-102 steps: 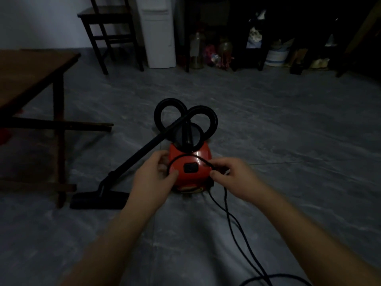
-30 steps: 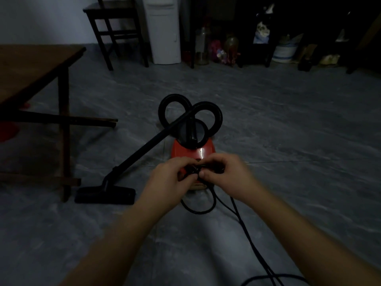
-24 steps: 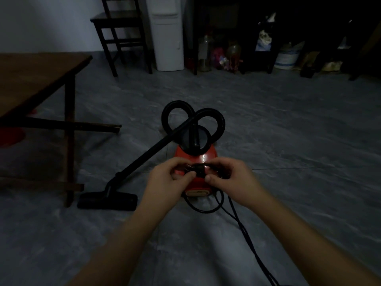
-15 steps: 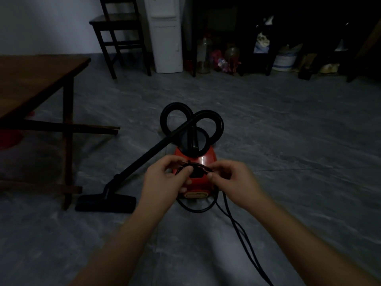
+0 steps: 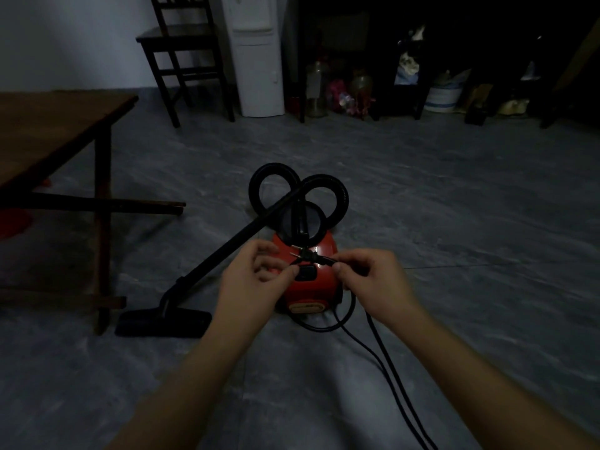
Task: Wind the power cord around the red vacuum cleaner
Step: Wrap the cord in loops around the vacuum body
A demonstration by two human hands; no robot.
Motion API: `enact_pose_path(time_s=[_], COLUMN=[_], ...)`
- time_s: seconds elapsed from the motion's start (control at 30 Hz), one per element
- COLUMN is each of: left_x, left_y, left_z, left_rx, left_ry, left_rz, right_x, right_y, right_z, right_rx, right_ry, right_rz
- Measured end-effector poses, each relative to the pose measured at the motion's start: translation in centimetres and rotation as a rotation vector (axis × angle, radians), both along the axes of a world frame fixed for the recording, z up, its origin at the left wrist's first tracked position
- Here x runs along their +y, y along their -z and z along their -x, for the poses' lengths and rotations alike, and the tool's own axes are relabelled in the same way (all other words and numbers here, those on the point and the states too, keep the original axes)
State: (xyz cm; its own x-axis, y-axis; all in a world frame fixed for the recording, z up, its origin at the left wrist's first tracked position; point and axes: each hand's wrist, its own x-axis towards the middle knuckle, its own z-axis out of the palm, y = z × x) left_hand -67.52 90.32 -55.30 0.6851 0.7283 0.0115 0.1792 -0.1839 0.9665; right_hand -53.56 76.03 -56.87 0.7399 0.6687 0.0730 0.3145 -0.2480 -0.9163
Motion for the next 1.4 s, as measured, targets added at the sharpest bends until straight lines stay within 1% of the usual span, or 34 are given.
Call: enact_pose_path(time_s=[0.2, 0.37, 0.5, 0.73, 0.8, 0.9, 1.0, 1.13, 1.27, 1.4], left_x=[0.3, 0.3, 0.3, 0.2, 0.3, 0.5, 0.4, 0.7, 1.2, 1.3], left_y=[0.1, 0.6, 0.4, 0.3, 0.3, 0.3, 0.1, 0.3, 0.6, 0.7], left_z=[0.3, 0.4, 0.6, 0.6, 0.6, 0.5, 0.4, 0.3, 0.4, 0.1], left_rx=[0.003, 0.048, 0.061, 0.109, 0.132, 0.142, 0.154, 0.193, 0.267, 0.276], left_ry=[0.034, 0.028, 0.025, 0.011, 0.043, 0.132, 0.183, 0.229, 0.320, 0.346], left_rz=[-0.082, -0.232, -0.256, -0.233, -0.183, -0.067, -0.076, -0.086, -0.174, -0.103], right_x=[-0.2, 0.0, -0.2, -0.3, -0.2, 0.0, -0.1, -0.2, -0.1, 0.0], right_y=[-0.4, -0.5, -0.8, -1.2, -1.2, -0.9, -0.8, -0.8, -0.6, -0.5], right_z=[0.0, 0.3, 0.8, 0.8, 0.7, 0.6, 0.5, 0.6, 0.7, 0.5], right_rx=[-0.024, -0.036, -0.083, -0.107, -0.122, -0.168, -0.217, -0.213, -0.219, -0.228], right_ry=[0.000, 0.002, -0.020, 0.000, -0.016, -0.079, -0.143, -0.139, -0.153, -0.148], right_rz=[0.030, 0.038, 0.014, 0.024, 0.033, 0.116, 0.169, 0.171, 0.176, 0.161])
